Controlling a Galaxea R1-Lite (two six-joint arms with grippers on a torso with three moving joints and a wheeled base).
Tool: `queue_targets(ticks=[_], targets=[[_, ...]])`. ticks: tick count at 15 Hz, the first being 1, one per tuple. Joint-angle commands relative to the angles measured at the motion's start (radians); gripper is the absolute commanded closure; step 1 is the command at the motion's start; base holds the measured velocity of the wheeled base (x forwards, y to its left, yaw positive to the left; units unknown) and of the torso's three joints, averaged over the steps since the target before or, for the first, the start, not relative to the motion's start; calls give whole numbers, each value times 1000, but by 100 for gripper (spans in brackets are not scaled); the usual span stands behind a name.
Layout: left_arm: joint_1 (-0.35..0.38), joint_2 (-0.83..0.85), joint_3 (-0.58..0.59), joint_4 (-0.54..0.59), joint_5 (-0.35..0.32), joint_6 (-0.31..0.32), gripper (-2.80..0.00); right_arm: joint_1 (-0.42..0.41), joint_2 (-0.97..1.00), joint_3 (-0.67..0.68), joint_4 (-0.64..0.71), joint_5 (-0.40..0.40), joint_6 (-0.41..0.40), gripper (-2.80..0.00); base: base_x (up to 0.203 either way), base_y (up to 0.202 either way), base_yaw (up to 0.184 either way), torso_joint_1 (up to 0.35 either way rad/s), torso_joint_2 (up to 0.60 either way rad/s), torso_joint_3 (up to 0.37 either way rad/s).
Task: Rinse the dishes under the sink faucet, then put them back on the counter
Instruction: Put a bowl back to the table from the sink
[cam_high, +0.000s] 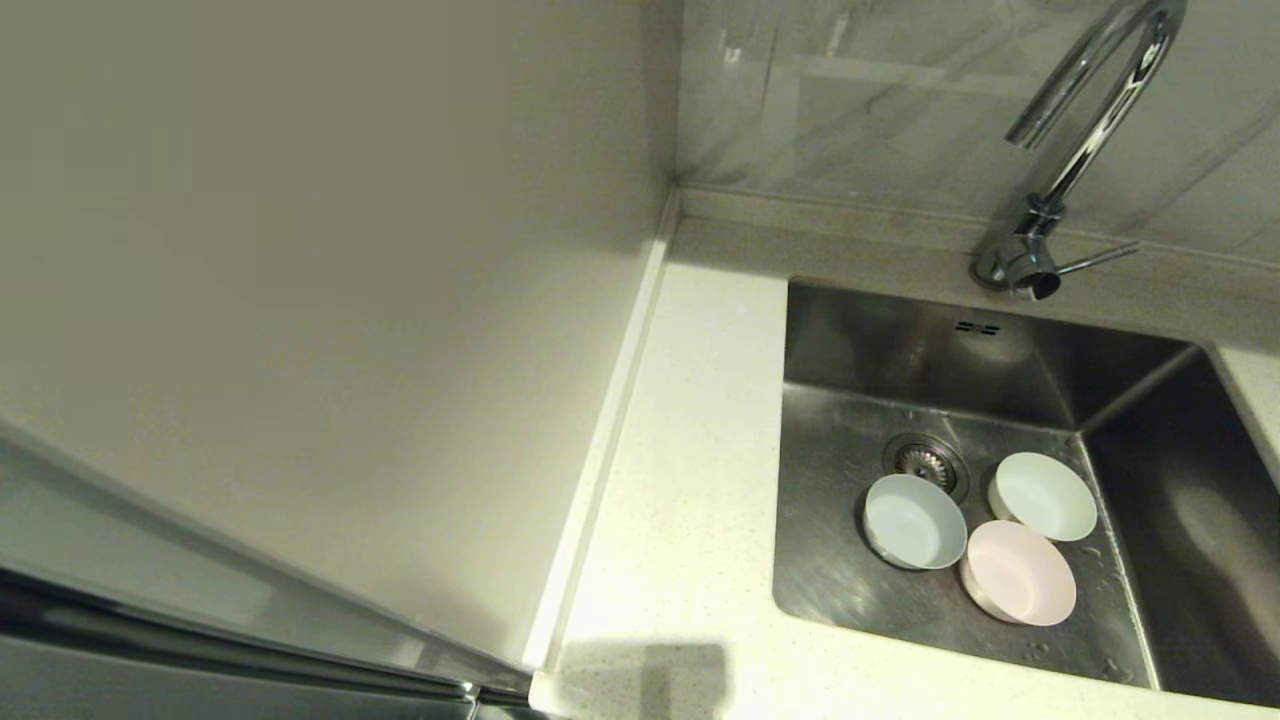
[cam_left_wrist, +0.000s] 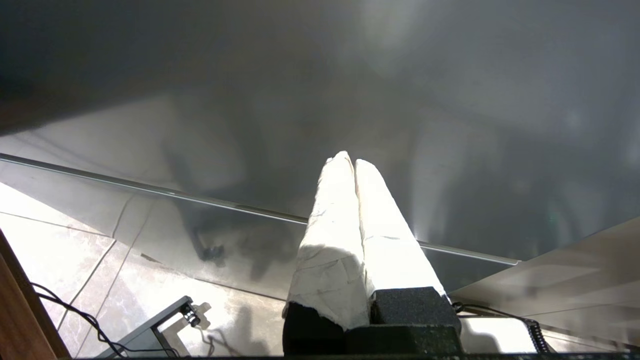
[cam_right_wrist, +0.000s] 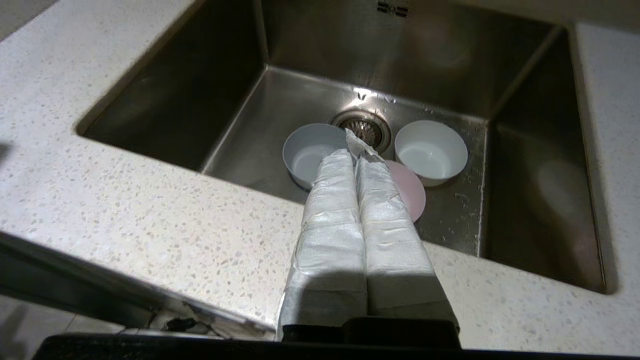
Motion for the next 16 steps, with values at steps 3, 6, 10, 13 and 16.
queue_targets(ticks=[3,6,10,13,16], targets=[[0,-3,0,0,0,-1,0,0,-9,46,0,-7,8,0,0,0,0,0,0,0],[-1,-4,0,0,0,-1,0,0,-9,46,3,-6,8,0,0,0,0,0,0,0],[0,-5,0,0,0,-1,0,0,-9,46,3,-8,14,0,0,0,0,0,0,0],[0,-3,0,0,0,-1,0,1,-9,25,128,-24,-2,0,0,0,0,0,0,0],[0,-3,0,0,0,-1,0,2,-9,23,135,-44,7,0,0,0,0,0,0,0]])
